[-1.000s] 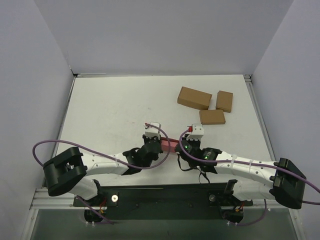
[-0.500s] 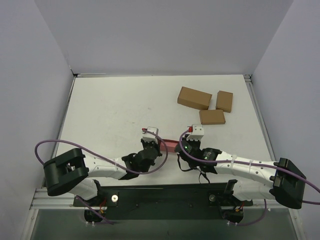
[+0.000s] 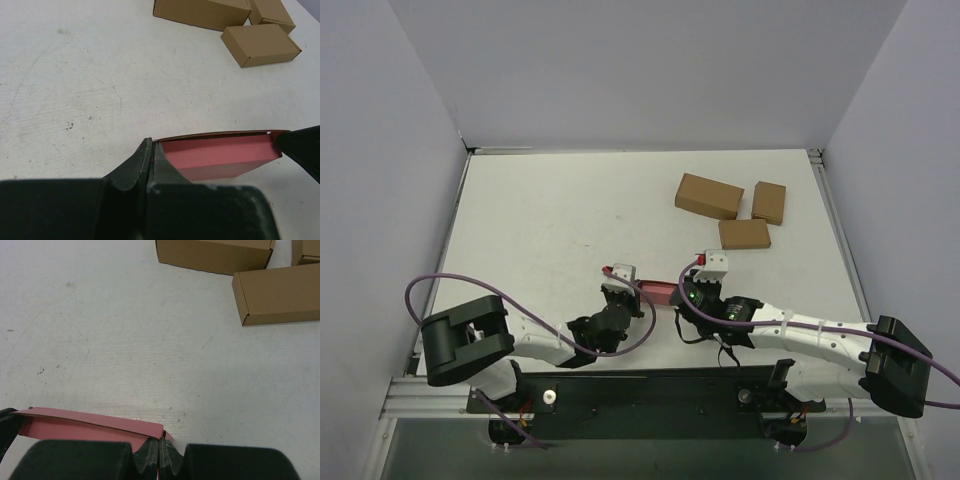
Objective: Fold the paper box
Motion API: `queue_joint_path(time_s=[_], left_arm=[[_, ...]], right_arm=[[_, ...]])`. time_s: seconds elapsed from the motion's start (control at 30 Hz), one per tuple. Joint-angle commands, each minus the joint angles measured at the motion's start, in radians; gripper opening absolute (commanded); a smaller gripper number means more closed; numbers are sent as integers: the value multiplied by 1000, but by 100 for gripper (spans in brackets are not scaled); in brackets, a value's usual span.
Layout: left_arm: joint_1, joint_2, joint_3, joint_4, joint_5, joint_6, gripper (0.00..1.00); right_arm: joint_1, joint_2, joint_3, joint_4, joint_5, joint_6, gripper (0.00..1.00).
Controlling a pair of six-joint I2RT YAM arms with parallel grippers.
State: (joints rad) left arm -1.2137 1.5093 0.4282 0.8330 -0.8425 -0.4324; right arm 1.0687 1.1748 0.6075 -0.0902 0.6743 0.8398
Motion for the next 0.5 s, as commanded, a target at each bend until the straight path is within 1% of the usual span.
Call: queue_joint_path(time_s=[0.0, 0.13, 0.33, 0.47], left_arm=[[-44, 78, -52, -83, 76, 17, 0], [-64, 112, -68, -63, 33, 12, 0], [-95, 153, -95, 6, 5, 35, 0], [-99, 154, -103, 2, -1, 52, 0]], right_arm=[[16, 31, -48, -80, -41, 33, 0], [25, 25, -61, -94, -21, 56, 0], [28, 19, -75, -120, -5, 87, 0], [30, -9, -54, -164, -2, 85, 0]])
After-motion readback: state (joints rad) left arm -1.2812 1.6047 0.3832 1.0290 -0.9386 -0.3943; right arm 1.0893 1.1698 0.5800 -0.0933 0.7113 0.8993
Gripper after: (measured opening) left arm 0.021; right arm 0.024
